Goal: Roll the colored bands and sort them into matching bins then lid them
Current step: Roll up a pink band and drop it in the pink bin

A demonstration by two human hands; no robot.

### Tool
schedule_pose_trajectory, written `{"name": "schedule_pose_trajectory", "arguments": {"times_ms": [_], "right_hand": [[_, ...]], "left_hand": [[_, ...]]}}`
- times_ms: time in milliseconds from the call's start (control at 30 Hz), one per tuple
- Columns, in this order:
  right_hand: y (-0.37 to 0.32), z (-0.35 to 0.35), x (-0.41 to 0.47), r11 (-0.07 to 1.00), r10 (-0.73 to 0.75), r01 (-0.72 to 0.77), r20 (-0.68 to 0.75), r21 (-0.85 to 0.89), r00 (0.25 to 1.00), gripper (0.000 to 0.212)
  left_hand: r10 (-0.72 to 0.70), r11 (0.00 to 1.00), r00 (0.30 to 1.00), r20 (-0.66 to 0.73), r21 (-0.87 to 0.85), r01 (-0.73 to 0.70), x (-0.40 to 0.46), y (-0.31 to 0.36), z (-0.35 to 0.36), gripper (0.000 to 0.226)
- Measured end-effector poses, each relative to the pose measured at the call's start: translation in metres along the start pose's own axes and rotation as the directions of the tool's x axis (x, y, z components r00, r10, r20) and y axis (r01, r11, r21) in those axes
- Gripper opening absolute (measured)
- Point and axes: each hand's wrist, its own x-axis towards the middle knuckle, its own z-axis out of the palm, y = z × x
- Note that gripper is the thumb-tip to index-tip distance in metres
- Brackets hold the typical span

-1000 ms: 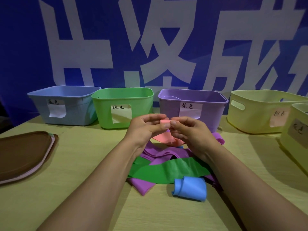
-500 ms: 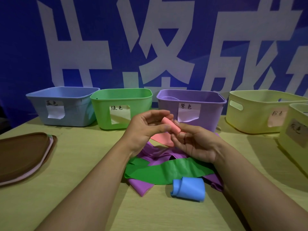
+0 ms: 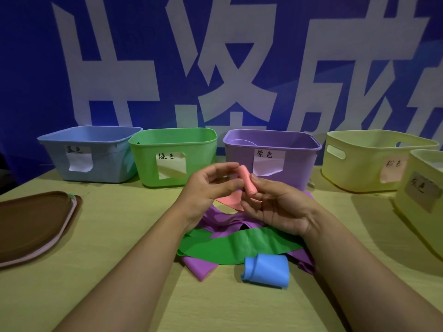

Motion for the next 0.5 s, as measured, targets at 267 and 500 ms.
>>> {"name": "schedule_pose_trajectory", "arguments": {"times_ms": [267, 500], "right_hand": [[0.004, -0.008, 0.001, 0.995, -0.092, 0.093, 0.031, -0.038, 0.995, 0.015], [-0.009, -0.014, 0.010, 0.916, -0.401, 0.386, -0.223, -0.110, 0.889, 0.035]], "left_hand": [[-0.077, 0.981, 0.988, -0.135, 0.164, 0.099, -0.006, 0.003, 0.010, 0.037], [-0.007, 0.975, 0.965, -0.263, 0.213, 0.065, 0.005, 0.024, 0.039, 0.010]]}}
